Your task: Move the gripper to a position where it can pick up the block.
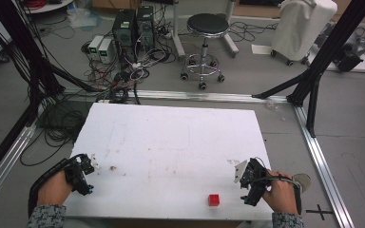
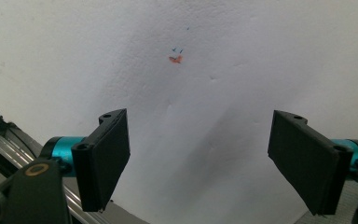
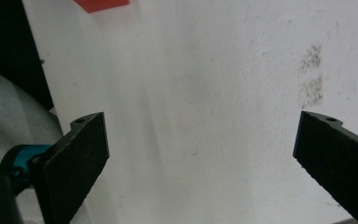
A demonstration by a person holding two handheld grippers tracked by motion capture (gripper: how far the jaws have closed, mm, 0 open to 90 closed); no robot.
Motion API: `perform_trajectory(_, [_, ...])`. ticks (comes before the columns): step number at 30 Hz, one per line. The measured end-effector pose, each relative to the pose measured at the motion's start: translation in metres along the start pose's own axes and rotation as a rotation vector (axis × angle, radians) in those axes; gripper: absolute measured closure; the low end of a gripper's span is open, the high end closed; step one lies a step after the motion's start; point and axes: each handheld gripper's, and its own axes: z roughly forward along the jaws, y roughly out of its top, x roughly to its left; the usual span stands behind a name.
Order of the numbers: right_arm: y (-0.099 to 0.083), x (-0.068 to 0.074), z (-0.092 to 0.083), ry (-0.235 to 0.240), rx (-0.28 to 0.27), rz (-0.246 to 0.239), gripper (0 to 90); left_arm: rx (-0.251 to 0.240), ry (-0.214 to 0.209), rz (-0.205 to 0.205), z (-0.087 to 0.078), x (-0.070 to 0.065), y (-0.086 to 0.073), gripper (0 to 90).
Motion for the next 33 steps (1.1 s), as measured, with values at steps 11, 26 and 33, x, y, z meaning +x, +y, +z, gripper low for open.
perform_trajectory(11, [0.019, 0.01, -0.006, 0.016, -0.018, -0.145, 2.5, -0.003, 0.001, -0.009, 0.001, 0.001, -0.001, 21.0])
perform_trajectory(26, [0.047, 0.019, 0.001, 0.07, -0.023, -0.267, 2.5, -0.001, 0.008, -0.014, 0.002, 0.001, -0.001, 21.1])
perform_trajectory(33, [0.061, 0.022, 0.008, 0.09, -0.015, -0.312, 2.5, -0.001, 0.004, -0.015, 0.002, 0.002, 0.0, 21.0])
